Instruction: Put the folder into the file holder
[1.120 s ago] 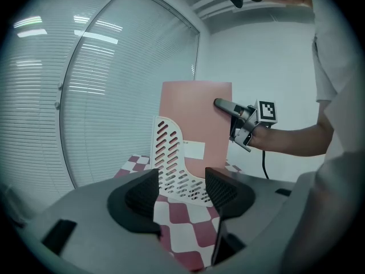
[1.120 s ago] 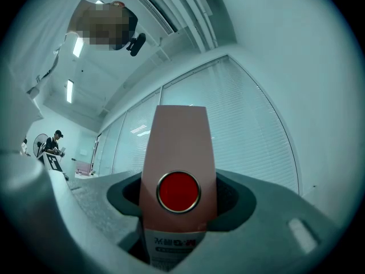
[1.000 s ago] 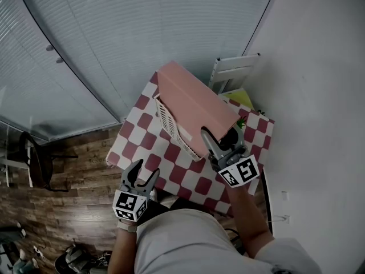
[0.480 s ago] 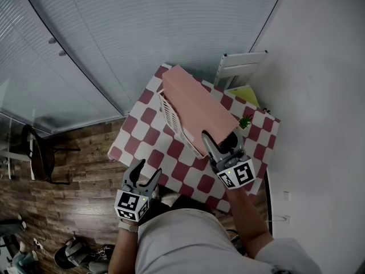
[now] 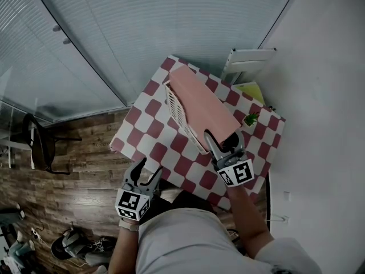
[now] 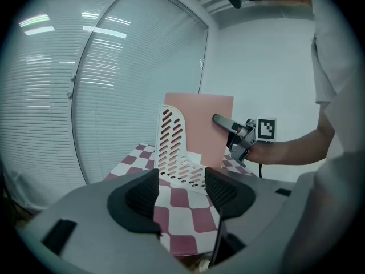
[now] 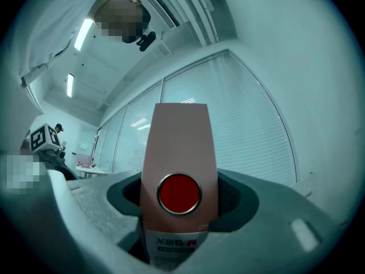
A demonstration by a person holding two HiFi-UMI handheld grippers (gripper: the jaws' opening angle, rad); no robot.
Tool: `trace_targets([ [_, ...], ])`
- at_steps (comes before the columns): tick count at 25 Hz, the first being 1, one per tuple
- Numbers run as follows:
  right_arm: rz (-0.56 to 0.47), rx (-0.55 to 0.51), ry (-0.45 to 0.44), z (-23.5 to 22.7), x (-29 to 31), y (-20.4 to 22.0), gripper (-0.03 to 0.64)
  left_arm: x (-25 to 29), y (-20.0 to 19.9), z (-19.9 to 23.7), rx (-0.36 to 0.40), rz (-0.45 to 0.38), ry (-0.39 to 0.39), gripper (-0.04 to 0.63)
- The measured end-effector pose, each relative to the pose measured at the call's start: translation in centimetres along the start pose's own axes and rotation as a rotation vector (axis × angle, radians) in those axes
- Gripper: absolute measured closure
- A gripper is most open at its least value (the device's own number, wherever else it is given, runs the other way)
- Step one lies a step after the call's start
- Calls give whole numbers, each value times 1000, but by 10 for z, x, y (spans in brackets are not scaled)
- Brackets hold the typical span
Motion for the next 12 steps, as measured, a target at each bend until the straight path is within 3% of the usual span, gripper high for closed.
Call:
trace_targets([
  [12, 96, 5, 3, 3, -7, 34, 337, -6, 16, -1, -34, 13, -7, 353],
])
Point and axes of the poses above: the fingertips, and each gripper's own axes: x forward along the fingers, z to its left, y out of its underside, the point moved 4 cm from there along -x, backward along the fingers, and after that the axes turned 2 degrees about -x, right-handed, at the moved point
